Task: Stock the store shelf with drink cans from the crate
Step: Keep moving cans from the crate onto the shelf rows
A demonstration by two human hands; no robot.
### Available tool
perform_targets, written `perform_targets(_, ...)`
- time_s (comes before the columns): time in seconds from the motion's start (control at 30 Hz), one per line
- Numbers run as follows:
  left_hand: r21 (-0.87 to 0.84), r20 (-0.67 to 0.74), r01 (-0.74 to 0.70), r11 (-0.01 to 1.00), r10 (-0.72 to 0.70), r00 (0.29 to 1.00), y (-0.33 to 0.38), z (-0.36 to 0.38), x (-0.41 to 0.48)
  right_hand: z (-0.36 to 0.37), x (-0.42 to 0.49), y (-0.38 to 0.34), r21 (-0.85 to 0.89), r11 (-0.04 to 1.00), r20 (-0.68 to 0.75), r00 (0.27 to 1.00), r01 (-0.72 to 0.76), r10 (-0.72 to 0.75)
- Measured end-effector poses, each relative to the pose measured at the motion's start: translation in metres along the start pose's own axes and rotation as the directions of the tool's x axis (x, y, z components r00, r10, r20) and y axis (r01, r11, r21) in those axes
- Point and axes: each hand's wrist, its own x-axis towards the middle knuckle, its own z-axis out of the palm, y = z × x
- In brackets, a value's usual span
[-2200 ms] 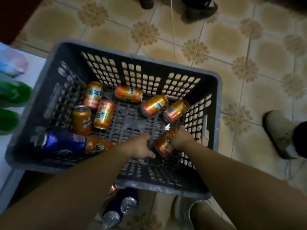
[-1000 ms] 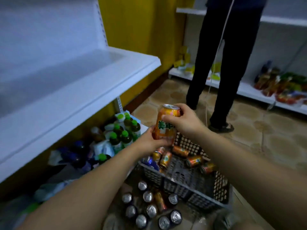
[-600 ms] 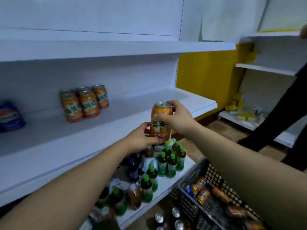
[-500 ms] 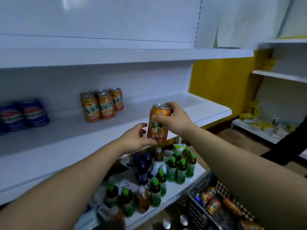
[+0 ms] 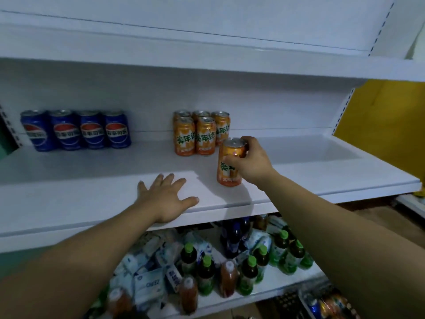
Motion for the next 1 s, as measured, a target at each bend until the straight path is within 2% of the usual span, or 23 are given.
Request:
perform_targets(0.2, -0.005, -0.034, -0.009, 1.000, 0.009, 0.999, -0.004, 0.007, 0.004, 0.014, 0.033, 0.026, -0.095, 0.995, -0.041, 0.998, 0.039, -0.043)
perform_targets(0.4, -0.011, -0.058, -0.016, 1.000, 0.015, 0.998, -0.004, 0.009, 0.004, 0.024, 0.066, 0.038, -0.062, 0.994, -0.050, 0.995, 0.088, -0.091)
perform_targets(0.6, -0.012, -0.058, -0.012, 1.000, 0.012, 0.998, -0.004, 0.010, 0.003, 0.034, 0.095, 0.043, -0.095, 0.995, -0.063, 0.997, 0.029, -0.035)
perform_targets(1.0, 0.006, -0.030, 0.006, 1.000, -0.006, 1.000, 0.000, 0.008, 0.000, 0.043, 0.123, 0.052, -0.074, 0.996, -0.052, 0.998, 0.042, -0.046)
